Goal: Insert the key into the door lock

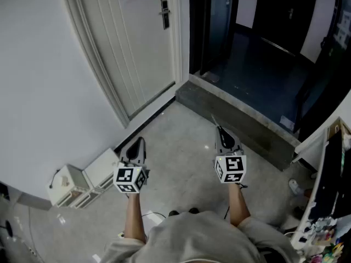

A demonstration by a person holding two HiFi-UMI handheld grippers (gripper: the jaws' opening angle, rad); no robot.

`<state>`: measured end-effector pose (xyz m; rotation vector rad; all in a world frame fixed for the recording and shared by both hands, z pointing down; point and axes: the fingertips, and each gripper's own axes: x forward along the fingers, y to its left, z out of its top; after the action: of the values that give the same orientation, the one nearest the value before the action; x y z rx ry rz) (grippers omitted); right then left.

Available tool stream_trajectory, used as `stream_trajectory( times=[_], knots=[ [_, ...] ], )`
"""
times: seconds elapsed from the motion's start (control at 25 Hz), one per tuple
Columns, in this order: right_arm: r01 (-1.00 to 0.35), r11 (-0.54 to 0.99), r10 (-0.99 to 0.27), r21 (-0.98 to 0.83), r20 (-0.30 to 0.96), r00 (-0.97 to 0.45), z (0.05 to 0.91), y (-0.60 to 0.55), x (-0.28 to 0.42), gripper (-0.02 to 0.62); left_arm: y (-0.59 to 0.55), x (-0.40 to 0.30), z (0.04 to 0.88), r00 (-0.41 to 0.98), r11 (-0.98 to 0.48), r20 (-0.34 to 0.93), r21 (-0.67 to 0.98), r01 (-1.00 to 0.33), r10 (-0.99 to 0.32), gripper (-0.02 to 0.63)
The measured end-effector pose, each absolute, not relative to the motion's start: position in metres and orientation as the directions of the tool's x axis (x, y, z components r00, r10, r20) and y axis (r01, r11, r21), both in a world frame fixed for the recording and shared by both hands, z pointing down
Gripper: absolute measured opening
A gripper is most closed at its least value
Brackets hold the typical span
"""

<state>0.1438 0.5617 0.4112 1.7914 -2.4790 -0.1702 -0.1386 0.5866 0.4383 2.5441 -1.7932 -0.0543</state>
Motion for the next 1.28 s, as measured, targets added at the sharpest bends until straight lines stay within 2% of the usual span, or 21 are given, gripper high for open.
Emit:
stream_trajectory(
  times=[0.72,1.28],
  knots=[
    [-0.929,0.344,-0.937,0.135,-0.014,-0.349,0.41,0.549,0.165,0.029,0.575,-0.119,0.43,0.33,-0.33,-0.022,0.007,-0.944,-0.944,0.018],
    [-0.917,0.375,-0.924,0.134,-0.026,-0.381,0.411,0.504,0.202,0.029,0.538,-0.067,0.434,0.316,-0.316,-0.028,0.003,-0.949,-0.948,0.017]
  ],
)
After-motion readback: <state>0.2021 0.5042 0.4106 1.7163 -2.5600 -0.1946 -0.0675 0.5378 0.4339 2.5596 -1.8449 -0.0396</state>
